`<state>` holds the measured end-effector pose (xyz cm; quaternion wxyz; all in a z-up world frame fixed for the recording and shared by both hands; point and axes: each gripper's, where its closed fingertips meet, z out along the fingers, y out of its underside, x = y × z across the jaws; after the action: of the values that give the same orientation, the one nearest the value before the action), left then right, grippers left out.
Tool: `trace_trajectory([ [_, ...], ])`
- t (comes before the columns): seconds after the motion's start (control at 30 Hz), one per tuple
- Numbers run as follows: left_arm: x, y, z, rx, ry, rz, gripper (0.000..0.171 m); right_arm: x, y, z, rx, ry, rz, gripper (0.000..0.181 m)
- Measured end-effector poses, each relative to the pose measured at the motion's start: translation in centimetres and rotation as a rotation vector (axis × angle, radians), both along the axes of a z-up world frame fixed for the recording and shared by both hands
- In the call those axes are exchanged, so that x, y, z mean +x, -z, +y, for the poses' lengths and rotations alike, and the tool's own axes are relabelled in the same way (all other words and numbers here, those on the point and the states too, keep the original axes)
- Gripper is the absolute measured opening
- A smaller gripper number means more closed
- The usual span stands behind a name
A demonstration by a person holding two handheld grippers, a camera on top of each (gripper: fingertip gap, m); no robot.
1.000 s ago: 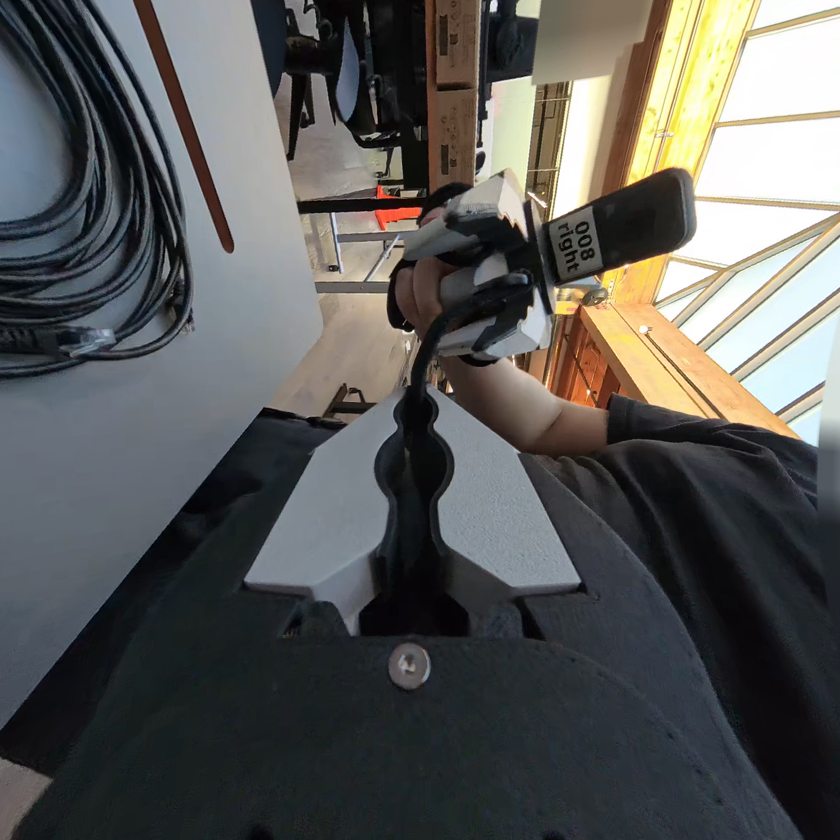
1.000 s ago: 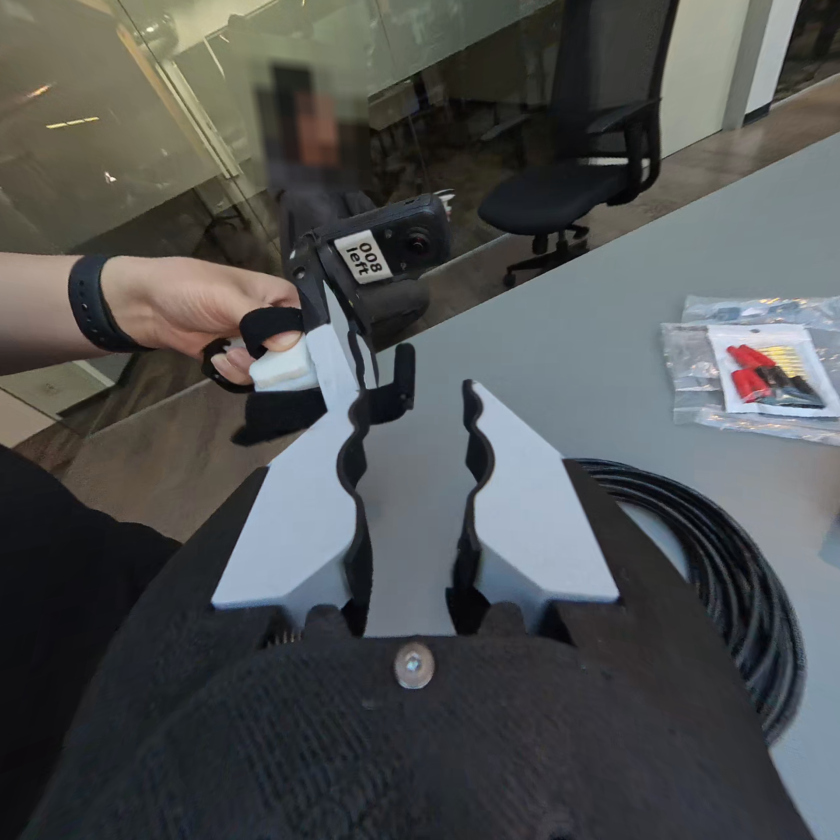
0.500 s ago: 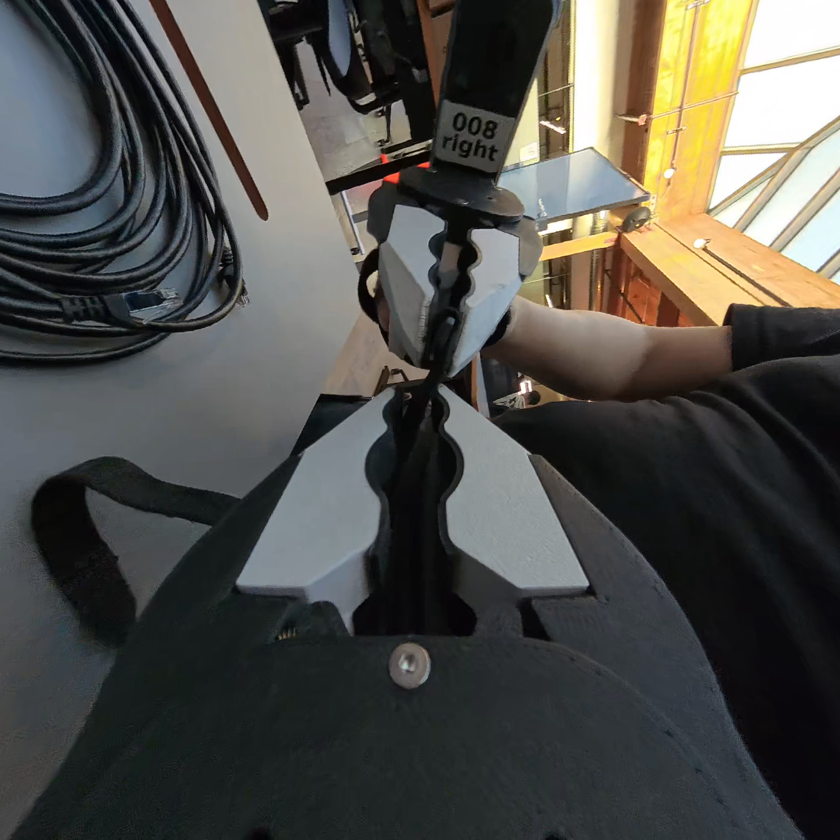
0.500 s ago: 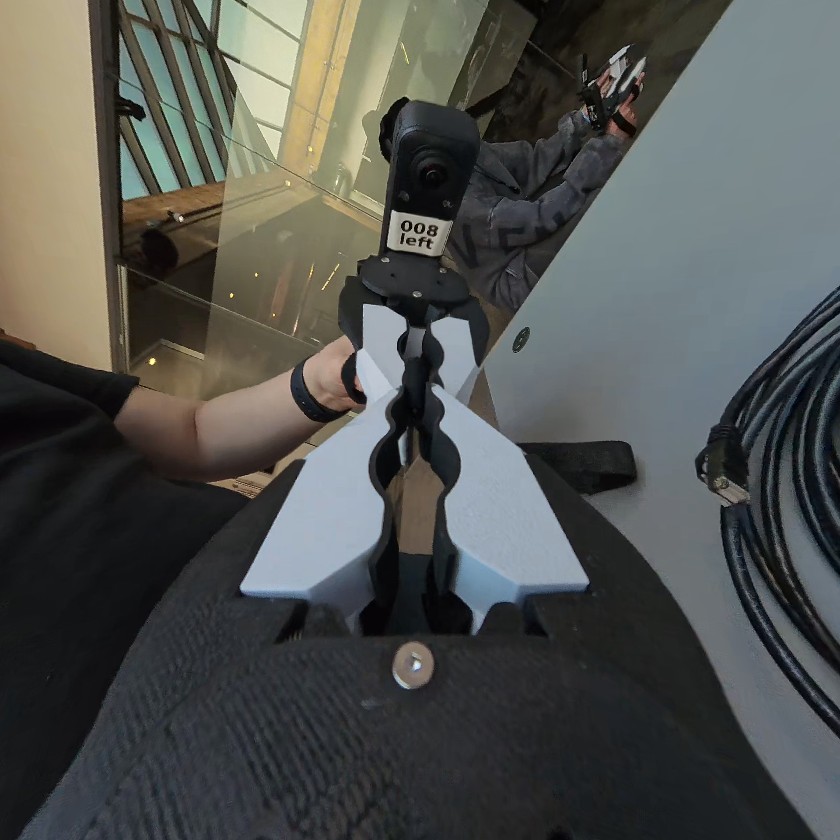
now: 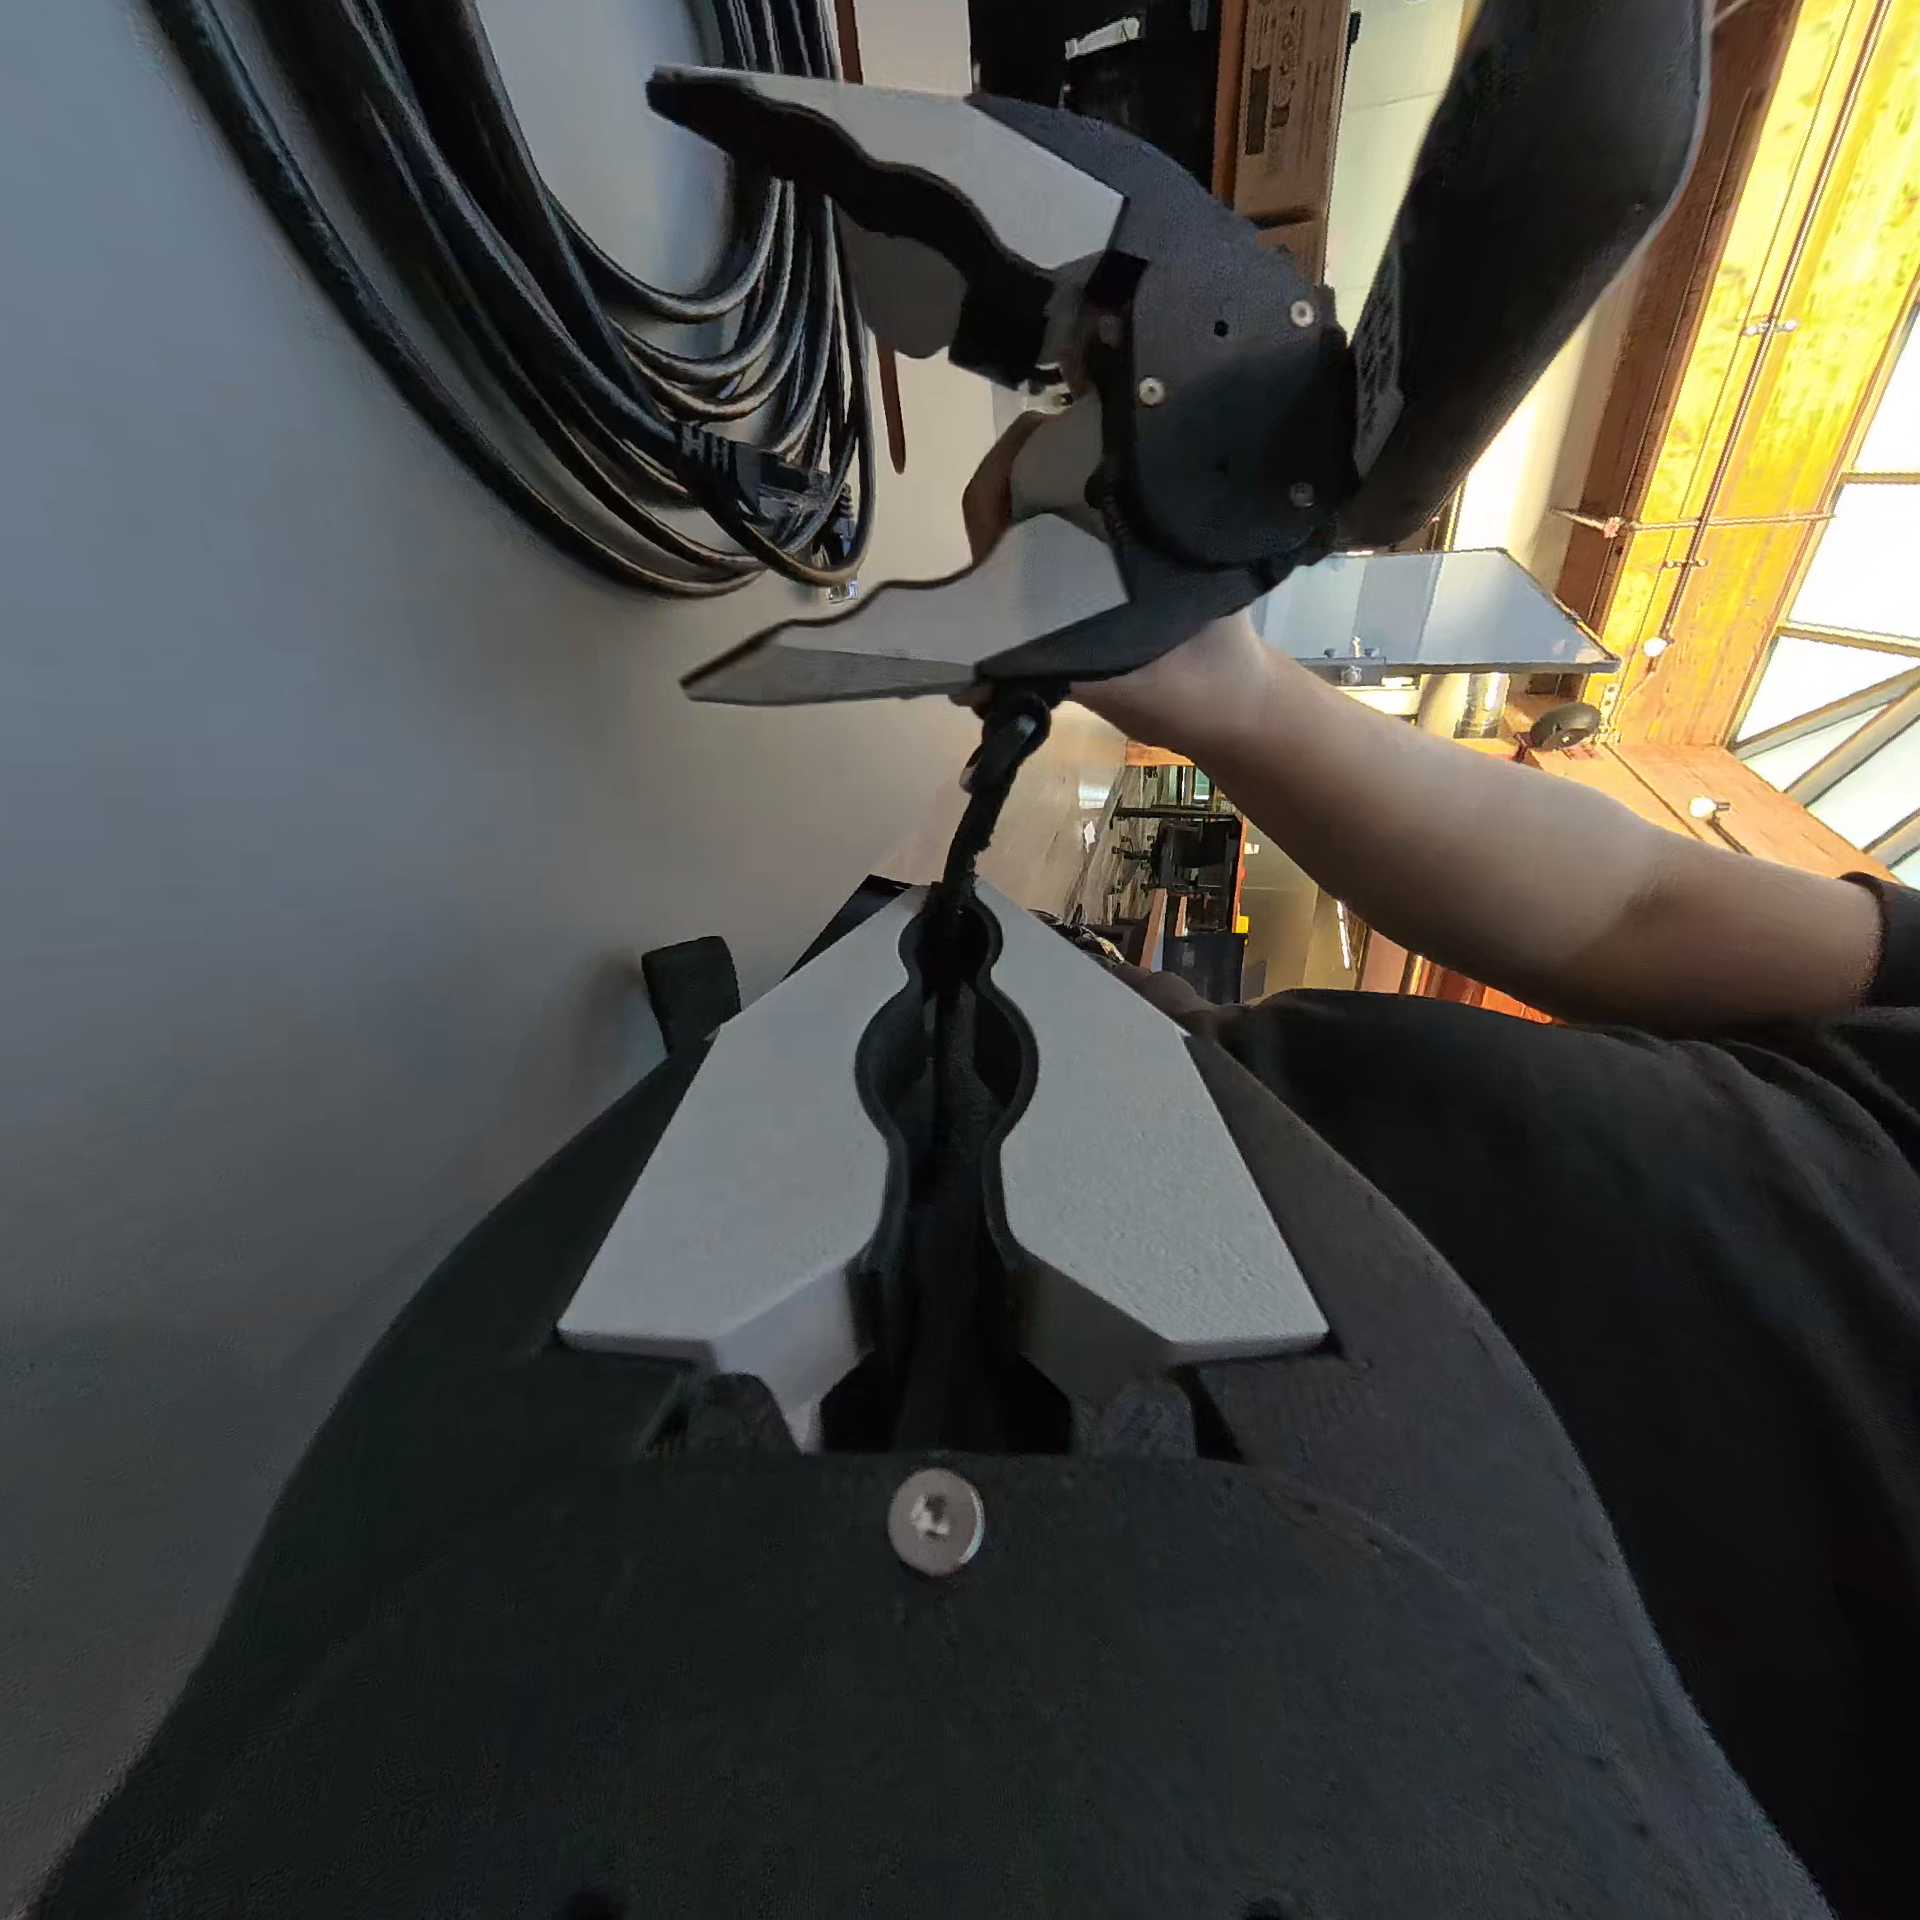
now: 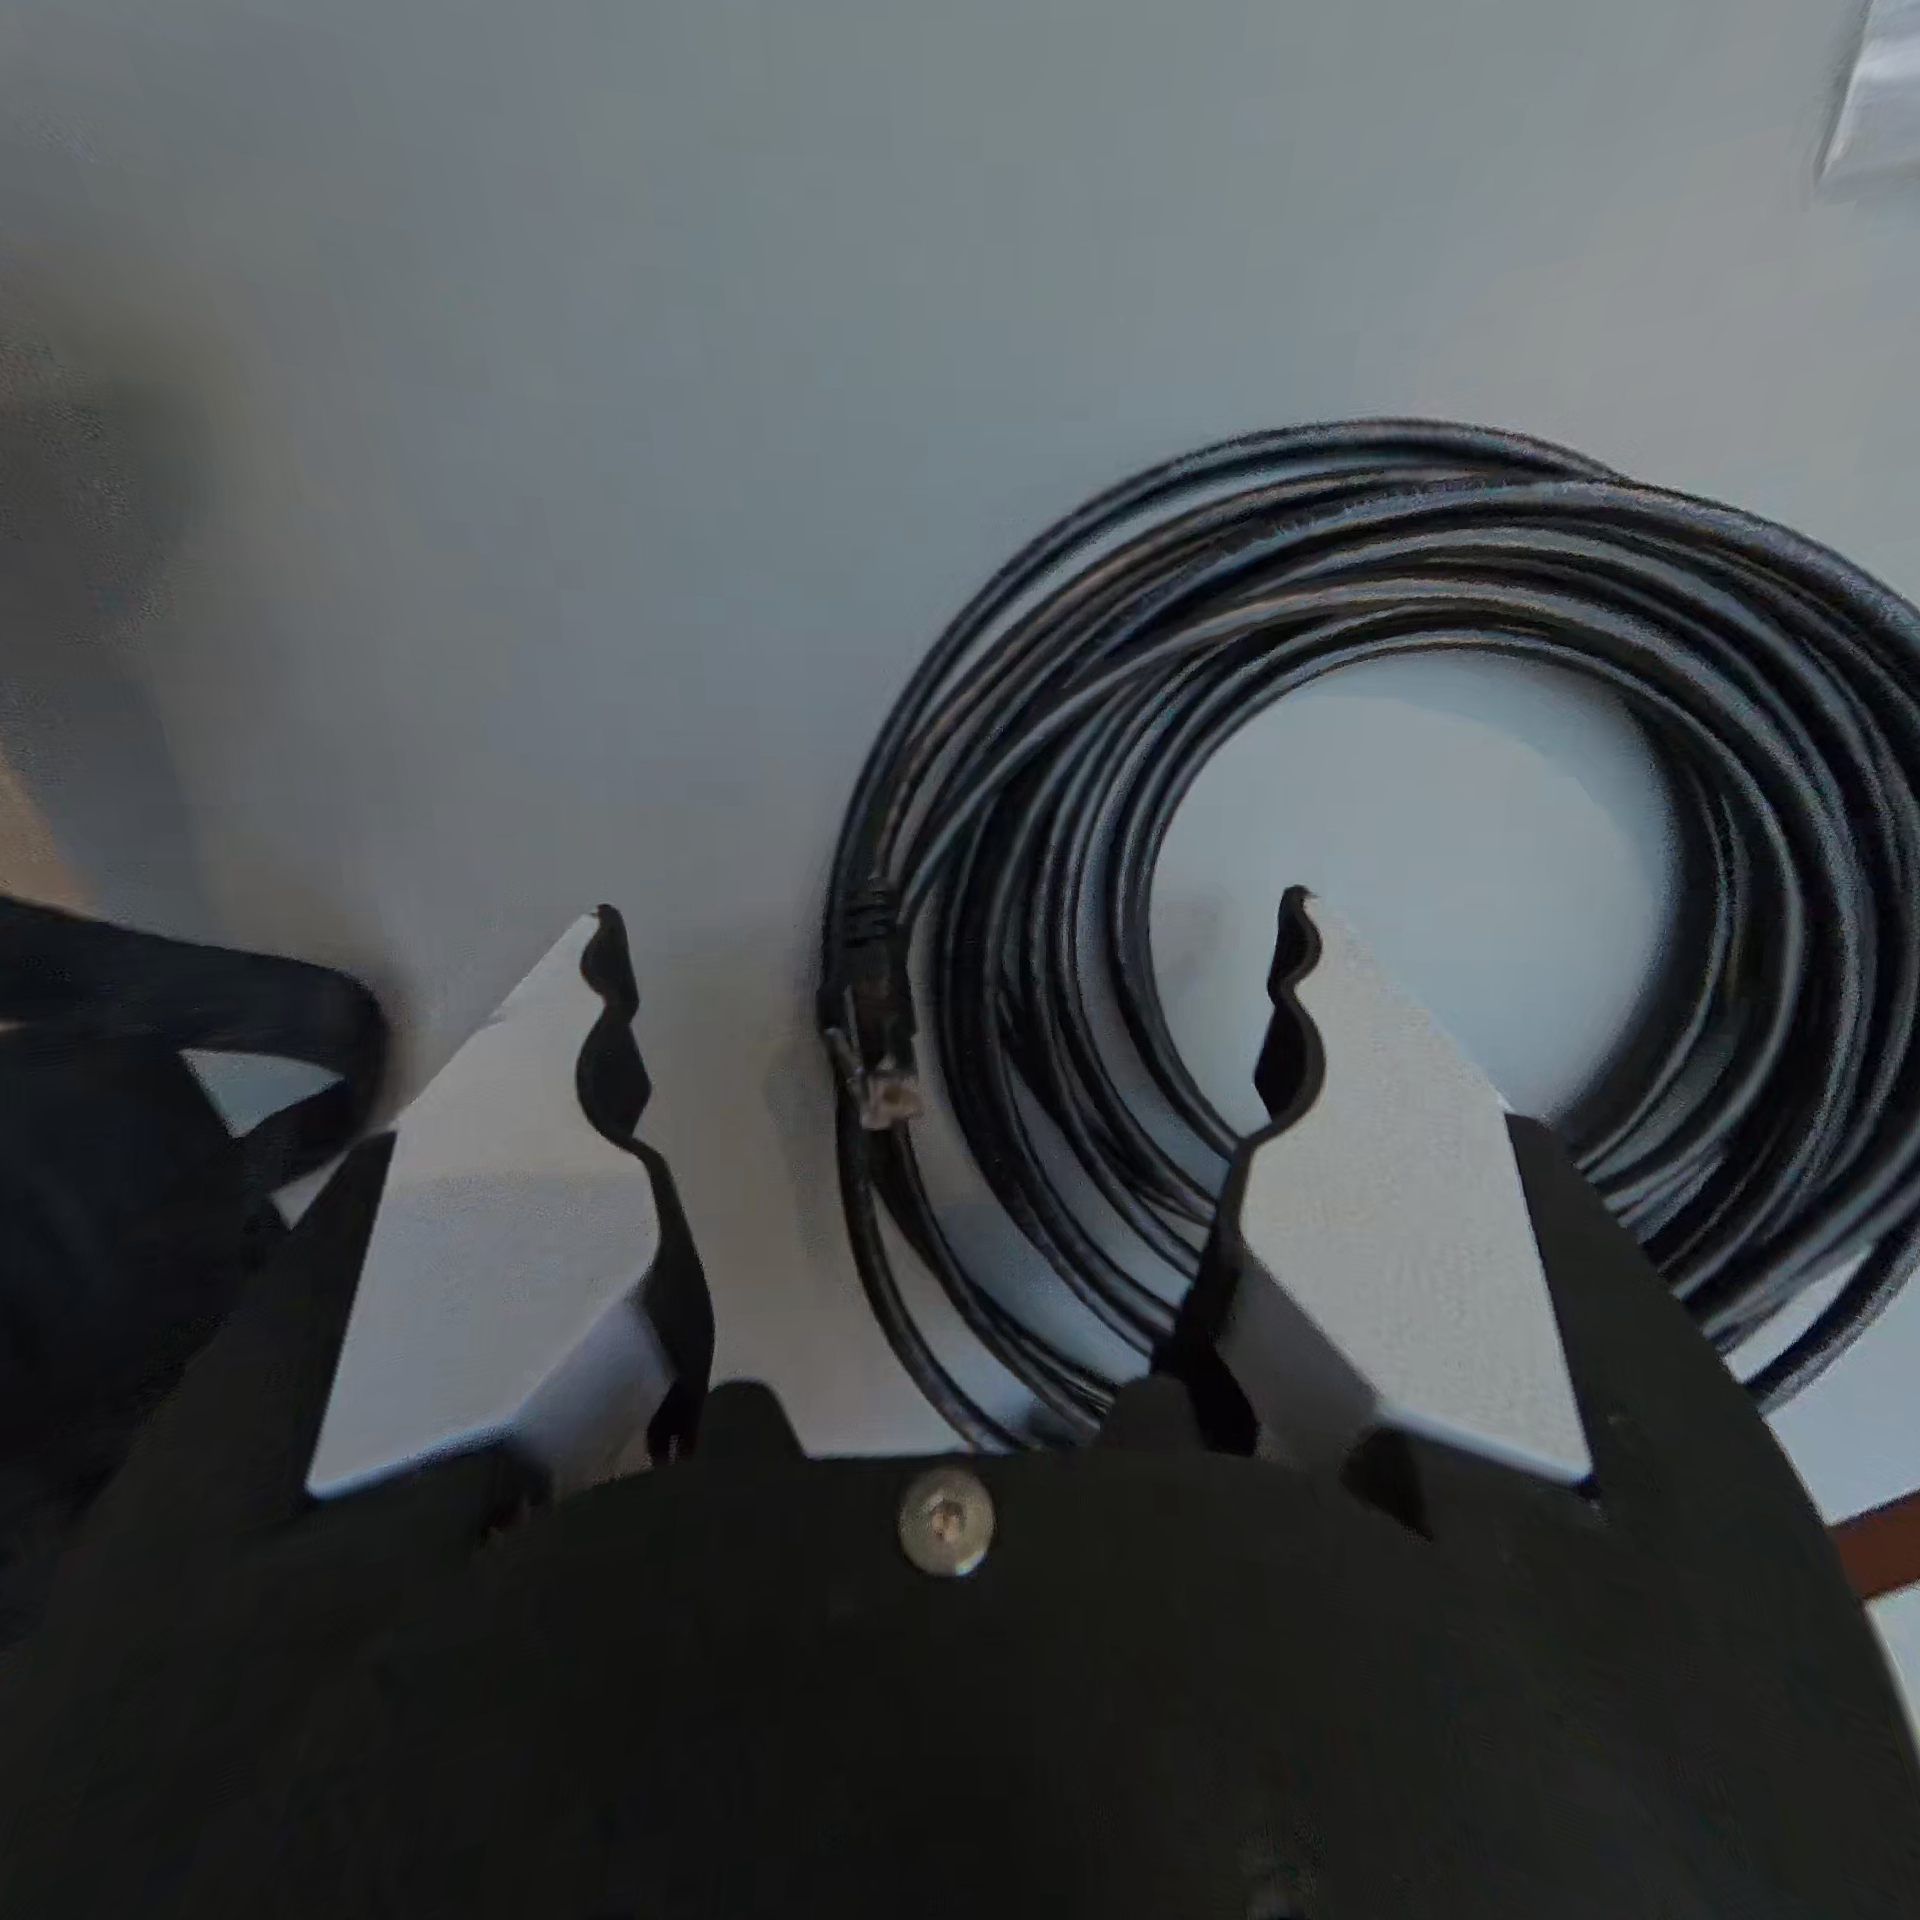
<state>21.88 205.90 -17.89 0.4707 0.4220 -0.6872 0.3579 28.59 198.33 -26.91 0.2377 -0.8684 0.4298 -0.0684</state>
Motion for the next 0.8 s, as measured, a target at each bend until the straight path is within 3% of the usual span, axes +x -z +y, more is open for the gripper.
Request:
trace_trajectory([
  [0.1, 0.9, -0.5, 0.6, -0.007, -0.042, 0.002, 0.000, -0.2, 2.3, 0.5, -0.118, -0.023, 0.165, 0.106],
  [0.17, 1.3, -0.8, 0.9, -0.018, -0.065, -0.008, 0.000, 0.6, 2.4, -0.2, -0.236, -0.035, 0.168, 0.077],
  [0.27, 1.7, -1.1, 1.5, -0.034, -0.100, -0.016, 0.000, 0.3, 2.4, -0.3, -0.302, -0.030, 0.241, 0.066],
  [0.3, 1.7, -1.2, 1.6, -0.044, -0.114, -0.015, 0.000, 0.2, 2.3, -0.3, -0.309, -0.032, 0.247, 0.055],
  [0.33, 1.7, -1.2, 1.8, -0.047, -0.127, -0.014, 0.000, 0.2, 2.2, -0.3, -0.305, -0.031, 0.241, 0.031],
  [0.4, 1.6, -0.9, 2.3, -0.044, -0.145, -0.016, 0.000, 0.3, 2.2, -0.3, -0.279, -0.052, 0.221, 0.018],
  [0.47, 1.4, -0.3, 2.7, -0.033, -0.157, -0.006, 0.000, 0.1, 2.1, -0.2, -0.177, -0.017, 0.278, 0.013],
  [0.6, 0.8, 0.9, 3.0, -0.024, -0.169, 0.057, 0.000, -1.3, 1.6, 0.1, 0.182, 0.157, 0.523, 0.012],
  [0.8, 0.2, 3.9, 1.4, 0.041, -0.099, 0.116, 0.000, -1.8, -1.7, 1.2, 0.595, 0.212, 0.603, 0.010],
])
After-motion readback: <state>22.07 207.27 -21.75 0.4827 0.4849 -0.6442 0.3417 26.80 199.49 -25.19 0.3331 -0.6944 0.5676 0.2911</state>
